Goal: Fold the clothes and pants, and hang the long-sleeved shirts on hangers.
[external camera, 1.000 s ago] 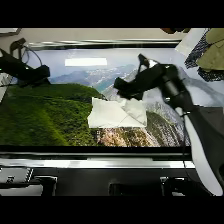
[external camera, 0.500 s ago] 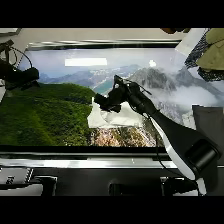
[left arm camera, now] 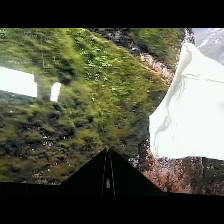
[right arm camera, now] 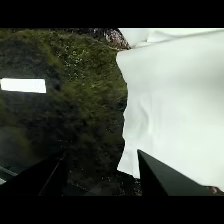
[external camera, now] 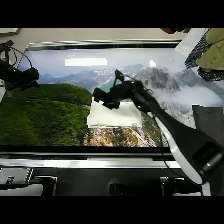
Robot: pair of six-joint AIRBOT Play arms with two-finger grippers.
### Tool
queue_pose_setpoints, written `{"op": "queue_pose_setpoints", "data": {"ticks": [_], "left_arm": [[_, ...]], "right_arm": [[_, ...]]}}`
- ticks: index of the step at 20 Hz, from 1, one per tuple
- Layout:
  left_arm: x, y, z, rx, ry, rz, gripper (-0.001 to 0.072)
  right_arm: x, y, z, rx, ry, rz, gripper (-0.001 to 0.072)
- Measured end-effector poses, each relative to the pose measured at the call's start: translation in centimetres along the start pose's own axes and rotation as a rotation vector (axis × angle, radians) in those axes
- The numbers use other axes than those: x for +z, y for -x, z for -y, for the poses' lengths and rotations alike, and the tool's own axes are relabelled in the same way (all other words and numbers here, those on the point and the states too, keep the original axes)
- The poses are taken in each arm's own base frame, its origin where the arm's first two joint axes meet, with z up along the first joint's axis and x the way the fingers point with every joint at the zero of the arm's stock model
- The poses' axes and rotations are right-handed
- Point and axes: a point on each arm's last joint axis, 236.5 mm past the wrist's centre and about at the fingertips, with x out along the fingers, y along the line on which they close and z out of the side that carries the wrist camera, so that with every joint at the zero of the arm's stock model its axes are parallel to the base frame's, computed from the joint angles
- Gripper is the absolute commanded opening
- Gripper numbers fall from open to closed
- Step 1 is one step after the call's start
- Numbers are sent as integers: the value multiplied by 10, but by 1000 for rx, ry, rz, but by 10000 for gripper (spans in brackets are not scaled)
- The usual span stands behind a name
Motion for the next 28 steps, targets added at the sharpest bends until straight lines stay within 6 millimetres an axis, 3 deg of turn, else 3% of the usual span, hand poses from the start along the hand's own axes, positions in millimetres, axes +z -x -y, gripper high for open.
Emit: {"op": "queue_pose_setpoints", "data": {"ticks": [3, 6, 9, 12, 15, 18, 23, 24, 26, 27, 28], "left_arm": [[0, 0, 0, 0, 0, 0, 14], [0, 0, 0, 1, -6, 0, 14], [0, 0, -1, 4, -20, 1, 14], [0, 0, -1, 3, -29, 0, 14], [0, 0, -1, 3, -31, -1, 14], [0, 0, -1, 3, -33, -1, 14], [0, 0, -1, 3, -33, -2, 14], [0, 0, -1, 3, -33, -2, 14], [0, 0, -1, 2, -33, -2, 14], [0, 0, -1, 3, -33, -2, 14], [0, 0, -1, 2, -33, -2, 15]], "right_arm": [[43, 66, 31, -41, 29, 58, 500], [90, 134, 113, -147, -14, 103, 497], [103, 164, 200, -193, -119, 63, 482], [89, 153, 252, -146, -173, -32, 483], [72, 125, 276, -81, -184, -118, 483], [62, 95, 284, -33, -181, -168, 482], [40, 49, 272, -6, -131, -254, 466], [37, 41, 269, -7, -118, -262, 408], [31, 30, 263, -8, -100, -277, 391], [29, 26, 260, -10, -92, -278, 274], [29, 22, 260, -18, -85, -275, 79]]}}
